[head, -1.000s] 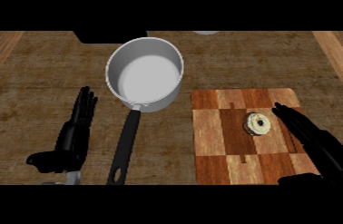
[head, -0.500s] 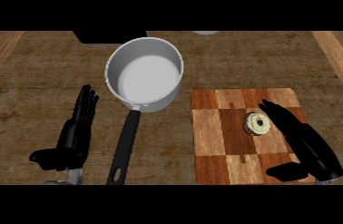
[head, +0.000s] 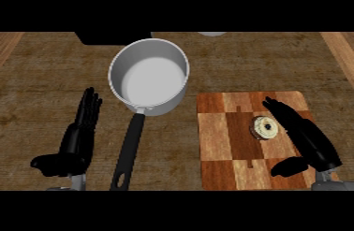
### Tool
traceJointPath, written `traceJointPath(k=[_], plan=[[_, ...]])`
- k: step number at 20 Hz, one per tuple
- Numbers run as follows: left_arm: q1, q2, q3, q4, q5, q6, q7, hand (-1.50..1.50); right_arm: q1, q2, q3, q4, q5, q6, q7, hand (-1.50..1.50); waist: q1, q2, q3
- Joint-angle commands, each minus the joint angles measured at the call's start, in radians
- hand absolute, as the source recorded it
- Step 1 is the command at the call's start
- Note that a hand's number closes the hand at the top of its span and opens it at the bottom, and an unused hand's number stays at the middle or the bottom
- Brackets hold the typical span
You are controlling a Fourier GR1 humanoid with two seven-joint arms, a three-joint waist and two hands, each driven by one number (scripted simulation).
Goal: Pick the cupcake from the cutting board and place it in the pot
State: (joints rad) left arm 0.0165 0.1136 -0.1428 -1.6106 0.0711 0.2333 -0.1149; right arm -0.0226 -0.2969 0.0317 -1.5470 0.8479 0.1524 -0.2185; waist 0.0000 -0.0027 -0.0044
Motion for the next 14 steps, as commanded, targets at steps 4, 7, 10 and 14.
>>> traceJointPath(k=[4, 7, 10, 14], plan=[[-0.008, -0.048, -0.055, -0.072, -0.065, 0.057, 0.08, 0.0, -0.023, 0.046, 0.001, 0.078, 0.077, -0.209, -0.113, 1.5, 0.002, 0.002, 0.005], [0.027, -0.012, 0.003, -0.029, -0.021, -0.008, 0.015, 0.0, -0.088, 0.042, -0.042, 0.084, 0.06, -0.201, -0.104, 1.5, 0.004, 0.003, 0.005], [-0.006, 0.022, 0.079, 0.032, 0.02, -0.066, -0.026, 0.0, 0.008, 0.081, 0.011, 0.054, 0.108, -0.27, -0.141, 1.5, 0.0, 0.003, 0.004], [-0.037, -0.006, 0.024, 0.022, -0.01, -0.049, 0.013, 0.0, -0.124, 0.285, 0.164, 0.074, 0.289, -0.215, 0.214, 1.5, 0.038, 0.006, 0.0]])
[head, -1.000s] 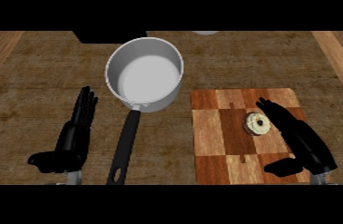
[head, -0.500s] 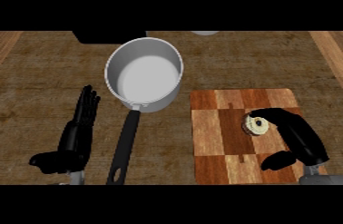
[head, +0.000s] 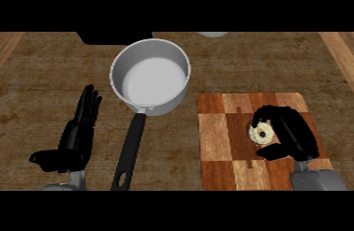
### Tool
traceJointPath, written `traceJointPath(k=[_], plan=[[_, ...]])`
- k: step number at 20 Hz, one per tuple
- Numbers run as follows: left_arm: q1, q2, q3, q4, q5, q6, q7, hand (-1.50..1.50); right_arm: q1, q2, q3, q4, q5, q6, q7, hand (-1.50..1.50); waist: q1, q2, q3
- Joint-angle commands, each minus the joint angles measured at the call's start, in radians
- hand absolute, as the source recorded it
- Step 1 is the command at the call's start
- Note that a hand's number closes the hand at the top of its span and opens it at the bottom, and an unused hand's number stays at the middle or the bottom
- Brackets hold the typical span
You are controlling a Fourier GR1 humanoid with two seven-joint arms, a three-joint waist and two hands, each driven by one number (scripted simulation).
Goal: Pick the cupcake from the cutting board and place it in the pot
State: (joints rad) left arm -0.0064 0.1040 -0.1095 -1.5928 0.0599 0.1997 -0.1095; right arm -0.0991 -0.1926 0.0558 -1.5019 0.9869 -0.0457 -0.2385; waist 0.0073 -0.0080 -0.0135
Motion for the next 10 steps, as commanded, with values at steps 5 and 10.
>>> traceJointPath(k=[5, 10], plan=[[-0.036, -0.015, -0.049, 0.001, -0.008, -0.028, 0.001, 0.0, -0.084, 0.186, 0.174, 0.089, 0.152, 0.081, 0.4, 1.5, 0.124, 0.044, 0.001], [-0.056, -0.02, -0.078, 0.005, -0.009, -0.052, 0.003, 0.0, -0.226, 0.189, 0.23, 0.08, 0.219, 0.099, 0.625, 1.5, 0.174, 0.034, 0.003]])
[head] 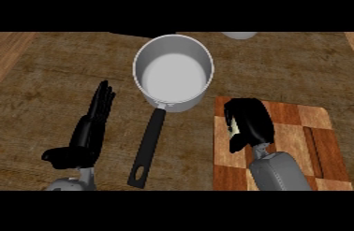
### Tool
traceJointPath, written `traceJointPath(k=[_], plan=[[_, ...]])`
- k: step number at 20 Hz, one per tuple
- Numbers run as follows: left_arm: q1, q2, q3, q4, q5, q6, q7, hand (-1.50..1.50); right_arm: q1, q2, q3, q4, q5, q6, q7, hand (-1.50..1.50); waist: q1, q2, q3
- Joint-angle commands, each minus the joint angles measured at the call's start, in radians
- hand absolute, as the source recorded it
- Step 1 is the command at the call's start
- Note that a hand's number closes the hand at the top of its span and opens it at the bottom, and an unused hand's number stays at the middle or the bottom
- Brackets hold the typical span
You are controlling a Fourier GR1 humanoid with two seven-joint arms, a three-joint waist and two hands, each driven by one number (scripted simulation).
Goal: Pick the cupcake from the cutting board and place it in the pot
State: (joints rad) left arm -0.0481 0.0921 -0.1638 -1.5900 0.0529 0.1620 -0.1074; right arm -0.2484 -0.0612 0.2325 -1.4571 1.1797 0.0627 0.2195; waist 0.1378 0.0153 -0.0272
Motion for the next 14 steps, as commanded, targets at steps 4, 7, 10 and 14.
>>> traceJointPath(k=[4, 7, 10, 14], plan=[[-0.023, -0.006, -0.038, 0.021, -0.009, -0.028, 0.006, 0.0, -0.199, 0.06, 0.11, 0.032, 0.06, -0.051, 0.351, 1.5, 0.072, 0.004, 0.019], [-0.032, -0.021, -0.056, 0.021, -0.009, -0.028, 0.016, 0.0, -0.304, 0.06, 0.151, 0.03, 0.099, -0.086, 0.483, 1.5, 0.091, -0.007, 0.019], [-0.046, -0.019, -0.054, 0.033, -0.012, -0.031, 0.015, 0.0, -0.397, 0.061, 0.191, 0.054, 0.153, -0.103, 0.617, 1.5, 0.104, -0.005, 0.016], [-0.051, -0.021, -0.068, 0.046, -0.014, -0.043, 0.015, 0.0, -0.513, 0.061, 0.226, 0.107, 0.202, -0.072, 0.815, 1.5, 0.111, -0.006, 0.015]])
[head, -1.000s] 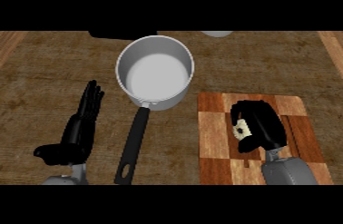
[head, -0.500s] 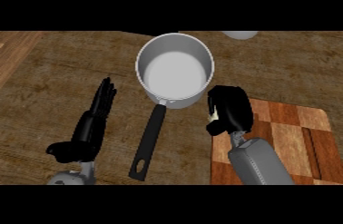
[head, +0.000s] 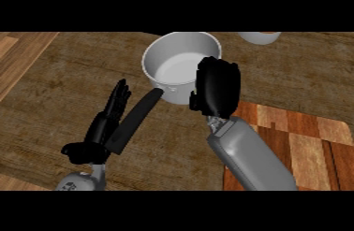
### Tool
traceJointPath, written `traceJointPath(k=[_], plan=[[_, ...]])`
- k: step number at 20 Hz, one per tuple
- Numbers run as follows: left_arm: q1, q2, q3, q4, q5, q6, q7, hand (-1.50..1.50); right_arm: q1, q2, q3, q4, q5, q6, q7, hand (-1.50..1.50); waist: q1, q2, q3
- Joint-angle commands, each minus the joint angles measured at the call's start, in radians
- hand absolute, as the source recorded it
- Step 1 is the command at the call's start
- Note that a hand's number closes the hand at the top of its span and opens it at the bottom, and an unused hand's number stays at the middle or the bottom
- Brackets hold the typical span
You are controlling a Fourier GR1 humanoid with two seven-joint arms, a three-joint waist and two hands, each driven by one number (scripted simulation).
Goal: Pick the cupcake from the cutting board and place it in the pot
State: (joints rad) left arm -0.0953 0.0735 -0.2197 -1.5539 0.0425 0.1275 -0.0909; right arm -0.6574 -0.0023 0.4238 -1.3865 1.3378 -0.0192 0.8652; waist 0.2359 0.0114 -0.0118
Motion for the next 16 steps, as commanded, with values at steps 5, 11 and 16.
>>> traceJointPath(k=[5, 11, 16], plan=[[-0.034, -0.018, -0.021, 0.02, -0.008, -0.004, 0.007, 0.0, -0.244, 0.002, 0.06, 0.111, 0.076, 0.051, 0.375, 1.5, 0.015, 0.004, 0.001], [-0.054, -0.008, 0.0, 0.029, -0.016, 0.008, 0.011, 0.0, -0.34, 0.002, 0.067, 0.192, 0.081, 0.071, 0.515, 1.5, 0.006, 0.005, 0.004], [-0.053, -0.021, 0.003, 0.049, -0.013, 0.014, 0.003, 0.0, -0.411, 0.002, 0.063, 0.243, 0.046, 0.104, 0.586, 1.5, -0.017, 0.003, 0.004]])
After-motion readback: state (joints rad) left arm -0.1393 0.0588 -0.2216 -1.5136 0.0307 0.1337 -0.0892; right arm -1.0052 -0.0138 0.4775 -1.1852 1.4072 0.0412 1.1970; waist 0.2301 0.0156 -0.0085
